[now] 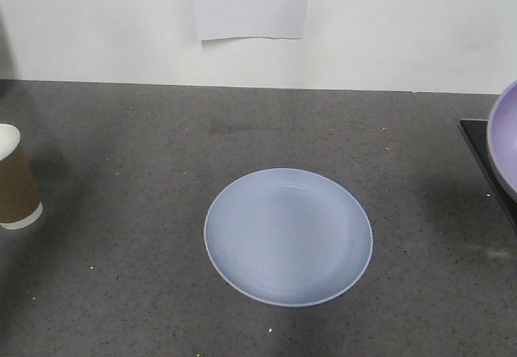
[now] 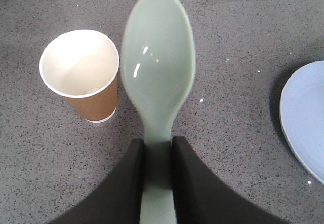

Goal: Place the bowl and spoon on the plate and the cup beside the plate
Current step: 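Position the base in front of the light blue plate, then move the held lilac bowl with the right gripper over the plate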

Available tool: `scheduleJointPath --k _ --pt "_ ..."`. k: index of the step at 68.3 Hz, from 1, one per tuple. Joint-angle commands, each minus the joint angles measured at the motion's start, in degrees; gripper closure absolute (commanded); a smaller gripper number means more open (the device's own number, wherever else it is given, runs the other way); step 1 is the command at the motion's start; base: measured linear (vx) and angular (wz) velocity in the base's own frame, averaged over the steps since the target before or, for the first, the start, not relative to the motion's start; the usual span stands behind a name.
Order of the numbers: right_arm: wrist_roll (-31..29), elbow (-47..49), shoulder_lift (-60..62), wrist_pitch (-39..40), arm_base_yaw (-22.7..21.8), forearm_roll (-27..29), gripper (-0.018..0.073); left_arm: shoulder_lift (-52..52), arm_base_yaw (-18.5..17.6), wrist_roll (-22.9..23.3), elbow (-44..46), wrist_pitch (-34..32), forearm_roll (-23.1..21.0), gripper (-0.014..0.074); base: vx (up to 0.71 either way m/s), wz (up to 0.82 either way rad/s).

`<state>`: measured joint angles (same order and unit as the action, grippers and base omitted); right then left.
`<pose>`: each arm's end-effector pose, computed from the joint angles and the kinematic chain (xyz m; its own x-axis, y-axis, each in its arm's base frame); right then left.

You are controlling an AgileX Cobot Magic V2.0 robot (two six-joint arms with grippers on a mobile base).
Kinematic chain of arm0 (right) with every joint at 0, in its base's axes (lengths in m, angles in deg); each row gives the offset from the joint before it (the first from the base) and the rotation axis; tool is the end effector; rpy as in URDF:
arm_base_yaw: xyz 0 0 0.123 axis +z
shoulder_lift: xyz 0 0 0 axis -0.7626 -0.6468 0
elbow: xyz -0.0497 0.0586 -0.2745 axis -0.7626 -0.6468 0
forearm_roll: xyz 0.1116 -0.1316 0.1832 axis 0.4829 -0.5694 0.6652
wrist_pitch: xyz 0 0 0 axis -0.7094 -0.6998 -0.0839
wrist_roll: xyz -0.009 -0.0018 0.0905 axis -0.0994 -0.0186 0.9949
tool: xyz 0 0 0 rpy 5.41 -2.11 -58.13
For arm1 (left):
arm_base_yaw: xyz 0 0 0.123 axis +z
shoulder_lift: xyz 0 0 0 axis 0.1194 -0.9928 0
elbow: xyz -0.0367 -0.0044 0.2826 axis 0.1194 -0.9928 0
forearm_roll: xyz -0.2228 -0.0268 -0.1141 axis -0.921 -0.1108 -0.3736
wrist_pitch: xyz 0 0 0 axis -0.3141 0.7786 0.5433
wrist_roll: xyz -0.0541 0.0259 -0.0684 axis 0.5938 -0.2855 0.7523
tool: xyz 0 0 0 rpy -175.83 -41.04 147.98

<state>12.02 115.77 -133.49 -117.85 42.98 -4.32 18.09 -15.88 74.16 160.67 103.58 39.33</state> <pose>0.1402 -0.0134 0.4282 -0.6703 0.0854 -0.7372 0.0962 0.9950 0.0277 0.1661 -0.0213 0.4244 -0.7148 -0.1040 -0.6916 -0.0365 0.9931 -0.1116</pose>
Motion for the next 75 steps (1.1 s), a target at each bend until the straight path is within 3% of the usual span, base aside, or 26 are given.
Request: scheduleJointPath --k 1,75 --pt "-0.38 1.66 0.22 3.72 -0.33 -0.14 0.0565 0.44 -0.4 0.54 1.16 -3.56 0.2 0.0603 0.0 0.0" --pt "-0.38 1.66 0.22 3.73 -0.33 -0.09 0.0565 0.44 -0.4 0.54 1.16 -3.56 0.2 0.0603 0.0 0.0"
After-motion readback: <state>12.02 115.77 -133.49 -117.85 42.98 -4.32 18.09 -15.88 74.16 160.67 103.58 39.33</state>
